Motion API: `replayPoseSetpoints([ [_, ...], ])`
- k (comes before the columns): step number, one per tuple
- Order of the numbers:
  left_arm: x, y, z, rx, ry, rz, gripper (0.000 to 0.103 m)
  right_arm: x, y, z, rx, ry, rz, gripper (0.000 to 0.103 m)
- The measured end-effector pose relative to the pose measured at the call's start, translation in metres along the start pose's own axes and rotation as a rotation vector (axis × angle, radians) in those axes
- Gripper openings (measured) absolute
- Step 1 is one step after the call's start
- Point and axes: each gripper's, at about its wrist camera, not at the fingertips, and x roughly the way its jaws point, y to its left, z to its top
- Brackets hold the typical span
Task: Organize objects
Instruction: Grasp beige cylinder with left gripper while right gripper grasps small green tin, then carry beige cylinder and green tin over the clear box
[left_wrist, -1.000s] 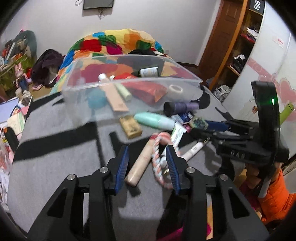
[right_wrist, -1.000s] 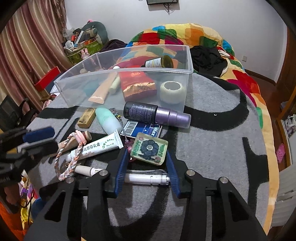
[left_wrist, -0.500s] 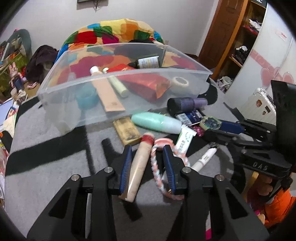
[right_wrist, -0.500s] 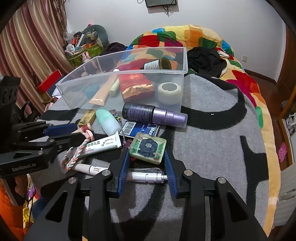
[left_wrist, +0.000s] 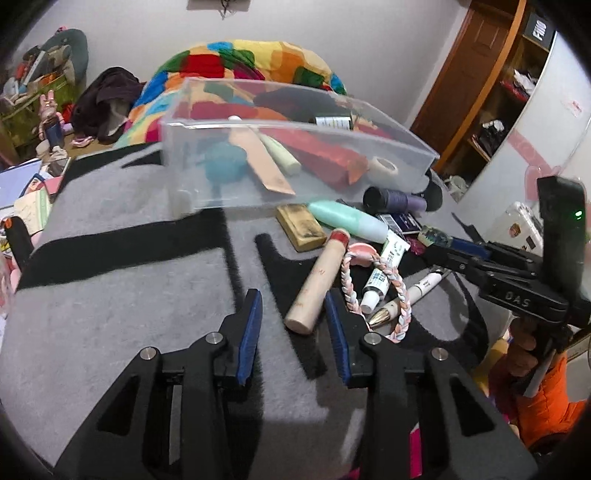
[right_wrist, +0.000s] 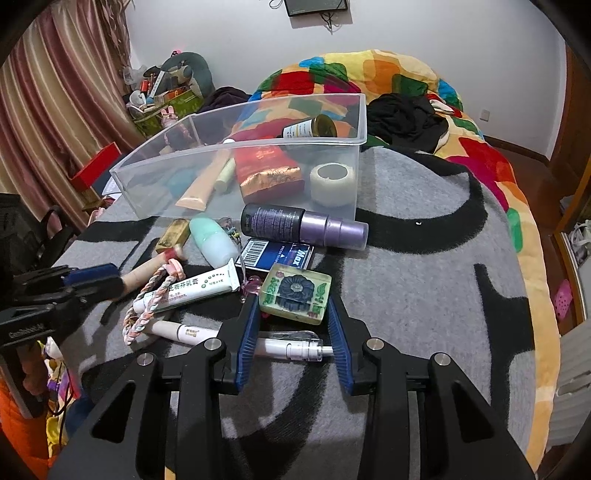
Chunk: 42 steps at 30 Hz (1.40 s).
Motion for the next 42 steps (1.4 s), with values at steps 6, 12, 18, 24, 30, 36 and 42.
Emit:
replayPoseSetpoints([
  [6, 0.017, -0.018, 0.012, 0.067, 0.009, 0.021, 0.034, -0.007, 0.002, 0.000, 0.004, -0.013, -0.005, 0.033],
  [12, 0.016, -0.023, 0.007, 0.081, -0.027, 0.061, 0.014, -0.018, 0.004, 0.003, -0.003, -0.037, -0.008, 0.031],
  [18, -0.007, -0.014, 0.001, 0.024, -0.076, 0.070, 0.014, -0.027, 0.009, 0.013, -0.019, -0.073, 0.003, 0.031],
  [24, -0.040, -0.009, 0.015, -0.005, -0.167, 0.062, 0.014, -0.036, 0.020, 0.028, -0.044, -0.117, 0.010, 0.031],
  [30, -0.055, -0.003, 0.041, -0.033, -0.232, 0.050, 0.014, -0.045, 0.026, 0.050, -0.056, -0.173, 0.008, 0.031],
  [36, -0.052, 0.005, 0.068, -0.052, -0.246, 0.067, 0.014, -0.042, 0.031, 0.076, -0.060, -0.211, -0.004, 0.031],
  [42, -0.031, 0.018, 0.096, -0.085, -0.191, 0.064, 0.014, -0.021, 0.032, 0.099, -0.059, -0.194, -0.039, 0.031],
])
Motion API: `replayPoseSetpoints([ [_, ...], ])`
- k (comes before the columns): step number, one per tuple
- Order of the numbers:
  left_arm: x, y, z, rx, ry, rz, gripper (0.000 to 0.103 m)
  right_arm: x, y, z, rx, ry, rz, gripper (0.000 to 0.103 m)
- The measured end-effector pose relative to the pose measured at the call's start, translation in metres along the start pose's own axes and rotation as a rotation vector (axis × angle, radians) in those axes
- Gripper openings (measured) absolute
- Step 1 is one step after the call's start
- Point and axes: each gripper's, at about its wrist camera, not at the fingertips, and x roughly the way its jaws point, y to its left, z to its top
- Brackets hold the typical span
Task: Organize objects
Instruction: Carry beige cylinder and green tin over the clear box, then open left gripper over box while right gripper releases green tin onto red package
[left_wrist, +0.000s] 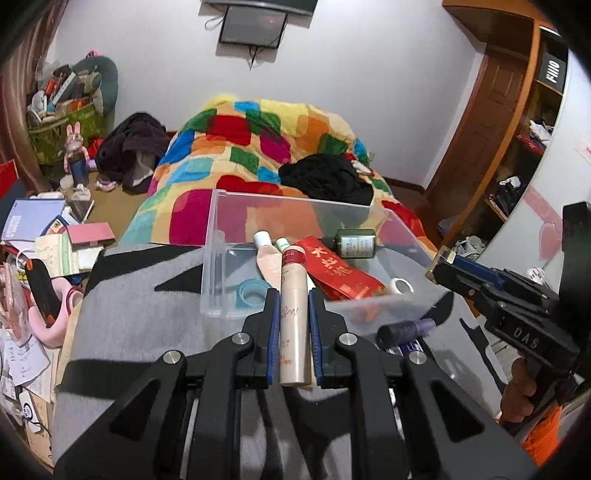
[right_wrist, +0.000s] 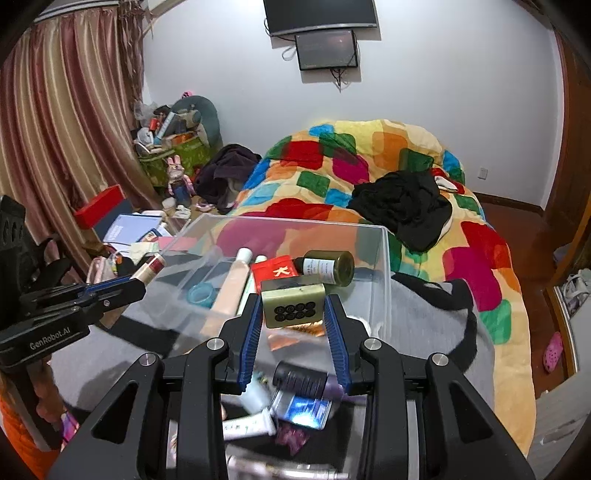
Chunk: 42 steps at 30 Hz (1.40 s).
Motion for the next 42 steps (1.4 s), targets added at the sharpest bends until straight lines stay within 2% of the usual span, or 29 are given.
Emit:
replayPoseSetpoints([
  [13, 0.051, 0.011, 0.019, -0.048, 0.127, 0.004, 0.014, 0.057, 0.002, 0.002, -0.013, 0.123, -0.016, 0.031],
  [25, 0.045, 0.005, 0.017, -0.023, 0.117, 0.013, 0.015, 0.061, 0.012, 0.004, -0.041, 0.132, 0.003, 0.032],
  [27, 0.040, 0.000, 0.016, -0.006, 0.103, 0.017, 0.020, 0.057, 0.015, 0.004, -0.048, 0.128, 0.007, 0.033],
  [29, 0.033, -0.004, 0.014, 0.005, 0.086, 0.021, 0.029, 0.052, 0.016, 0.003, -0.049, 0.121, 0.020, 0.035],
  [33, 0.017, -0.014, 0.010, 0.039, 0.047, 0.036, 0.036, 0.037, 0.014, 0.001, -0.045, 0.097, 0.032, 0.045],
  [36, 0.004, -0.021, 0.006, 0.057, 0.015, 0.049, 0.050, 0.023, 0.010, -0.001, -0.038, 0.073, 0.037, 0.050],
  [38, -0.004, -0.026, 0.002, 0.070, -0.007, 0.059, 0.059, 0.014, 0.008, -0.003, -0.045, 0.057, 0.024, 0.054],
  [42, -0.017, -0.034, -0.008, 0.099, -0.029, 0.069, 0.065, -0.004, 0.003, -0.013, -0.068, 0.026, -0.022, 0.063],
])
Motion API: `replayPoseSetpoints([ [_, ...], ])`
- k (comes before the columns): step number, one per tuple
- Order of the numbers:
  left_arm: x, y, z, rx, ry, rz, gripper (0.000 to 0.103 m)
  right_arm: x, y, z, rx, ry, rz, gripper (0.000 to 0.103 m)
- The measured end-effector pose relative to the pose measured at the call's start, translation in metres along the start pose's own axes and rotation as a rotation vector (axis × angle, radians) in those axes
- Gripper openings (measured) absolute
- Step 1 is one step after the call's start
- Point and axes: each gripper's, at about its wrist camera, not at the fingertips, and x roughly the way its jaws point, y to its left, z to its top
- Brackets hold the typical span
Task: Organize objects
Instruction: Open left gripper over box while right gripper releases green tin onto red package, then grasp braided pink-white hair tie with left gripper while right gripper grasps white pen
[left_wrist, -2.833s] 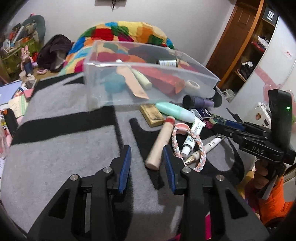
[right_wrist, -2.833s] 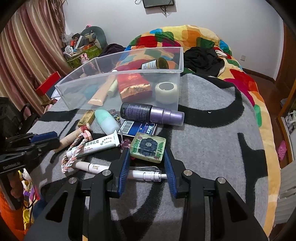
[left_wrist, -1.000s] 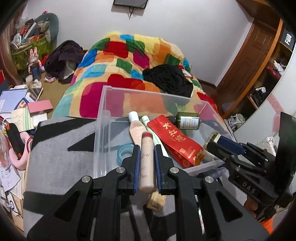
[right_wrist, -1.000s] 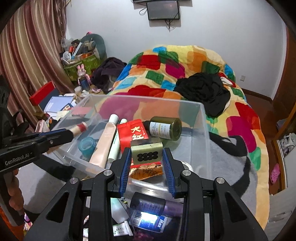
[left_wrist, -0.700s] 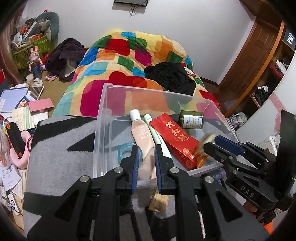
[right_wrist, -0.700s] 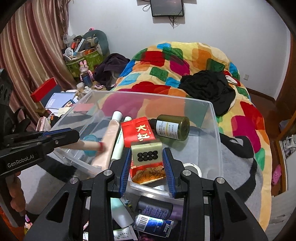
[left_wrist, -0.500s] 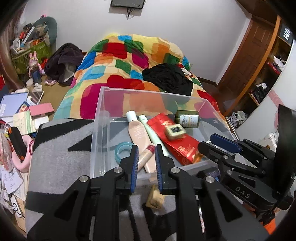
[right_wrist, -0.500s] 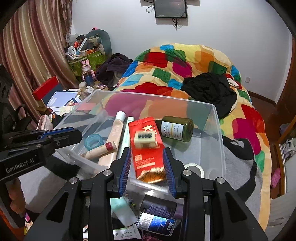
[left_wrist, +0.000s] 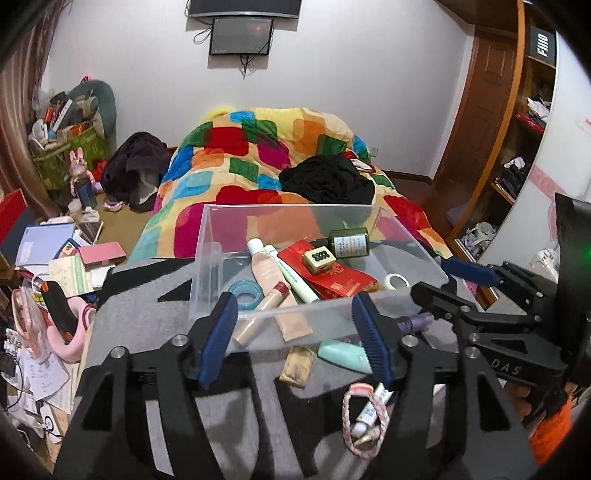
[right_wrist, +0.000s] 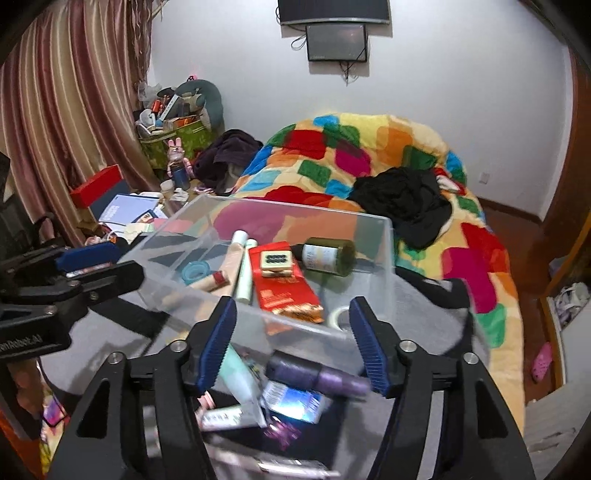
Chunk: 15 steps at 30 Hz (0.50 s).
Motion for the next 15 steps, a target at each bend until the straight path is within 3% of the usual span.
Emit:
replayPoseSetpoints([
  [6, -0.005, -0.002, -0.019, 0.005, 0.008, -0.004, 0.075, -0.019, -0.014, -0.018, 0.002, -0.014, -0.050, 0.070],
  [15, 0.023, -0.005, -0.056, -0.007, 0.133, -0.020, 0.075, -0.025, -0.046, -0.050, 0.023, 0.019, -0.108, 0.073],
])
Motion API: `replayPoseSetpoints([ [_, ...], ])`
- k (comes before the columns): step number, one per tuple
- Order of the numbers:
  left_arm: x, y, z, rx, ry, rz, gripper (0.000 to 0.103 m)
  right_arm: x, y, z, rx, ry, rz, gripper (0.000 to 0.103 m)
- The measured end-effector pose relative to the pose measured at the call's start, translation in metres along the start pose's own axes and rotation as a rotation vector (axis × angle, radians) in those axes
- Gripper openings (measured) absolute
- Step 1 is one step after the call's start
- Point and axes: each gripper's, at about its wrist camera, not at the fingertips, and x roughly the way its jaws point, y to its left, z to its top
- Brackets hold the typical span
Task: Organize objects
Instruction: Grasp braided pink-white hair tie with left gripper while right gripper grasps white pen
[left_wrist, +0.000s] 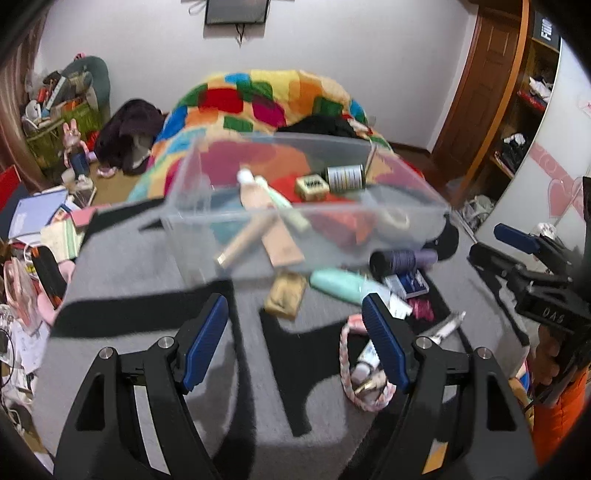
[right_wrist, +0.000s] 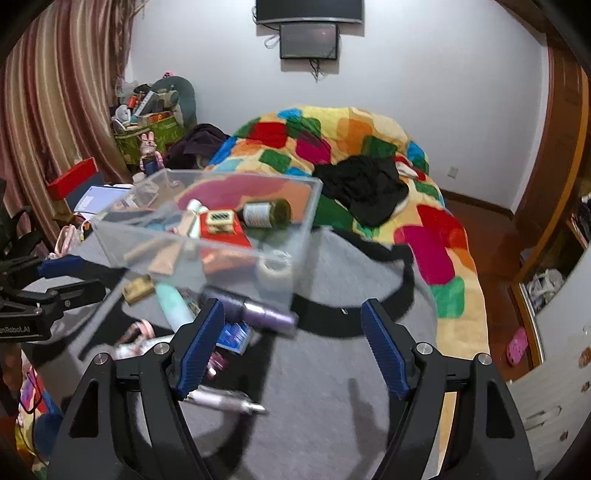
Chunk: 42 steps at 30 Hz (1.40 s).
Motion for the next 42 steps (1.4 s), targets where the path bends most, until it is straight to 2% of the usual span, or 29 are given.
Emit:
replayPoseSetpoints([
  [5, 0.012, -0.015, -0.012, 0.017, 0.048, -0.044, 0.075, 0.012, -0.012, -0.019, 0.041, 0.066, 0.045, 0.073],
  [10, 0.029, -0.031, -0.014, 0.052, 0.087, -0.049, 0.075, 0.016, -0.003, -0.033, 0.063, 0.108, 0.129, 0.073],
  [12, 0.036, -0.033, -0.015, 0.047, 0.101, -0.057, 0.069, 0.013, 0.004, -0.038, 0.053, 0.107, 0.142, 0.073],
  [17, 0.036, -0.027, -0.017, 0.007, 0.102, -0.144, 0.043, 0.004, 0.023, -0.044, -0.020, 0.099, 0.184, 0.073],
  [20, 0.034, -0.022, -0.016, -0.012, 0.110, -0.174, 0.034, 0.005, 0.039, -0.045, -0.105, 0.102, 0.198, 0.073],
  [23, 0.029, -0.016, -0.018, -0.021, 0.102, -0.169, 0.029, 0.014, 0.052, -0.045, -0.185, 0.127, 0.227, 0.073],
  [28, 0.015, 0.000, -0.023, -0.044, 0.086, -0.152, 0.018, 0.031, 0.059, -0.047, -0.249, 0.188, 0.222, 0.071],
  [29, 0.011, 0.005, -0.025, -0.051, 0.082, -0.147, 0.017, 0.030, 0.059, -0.047, -0.249, 0.190, 0.230, 0.068],
  [31, 0.006, 0.012, -0.028, -0.060, 0.076, -0.139, 0.015, 0.027, 0.059, -0.047, -0.252, 0.203, 0.257, 0.046],
  [34, 0.000, 0.022, -0.033, -0.071, 0.076, -0.122, 0.014, 0.021, 0.060, -0.050, -0.258, 0.215, 0.266, 0.032],
  [37, -0.008, 0.030, -0.042, -0.080, 0.077, -0.108, 0.014, 0.013, 0.061, -0.054, -0.262, 0.227, 0.276, 0.022],
  [42, -0.020, 0.034, -0.049, -0.059, 0.068, -0.087, 0.014, 0.001, 0.064, -0.060, -0.271, 0.246, 0.335, 0.020],
])
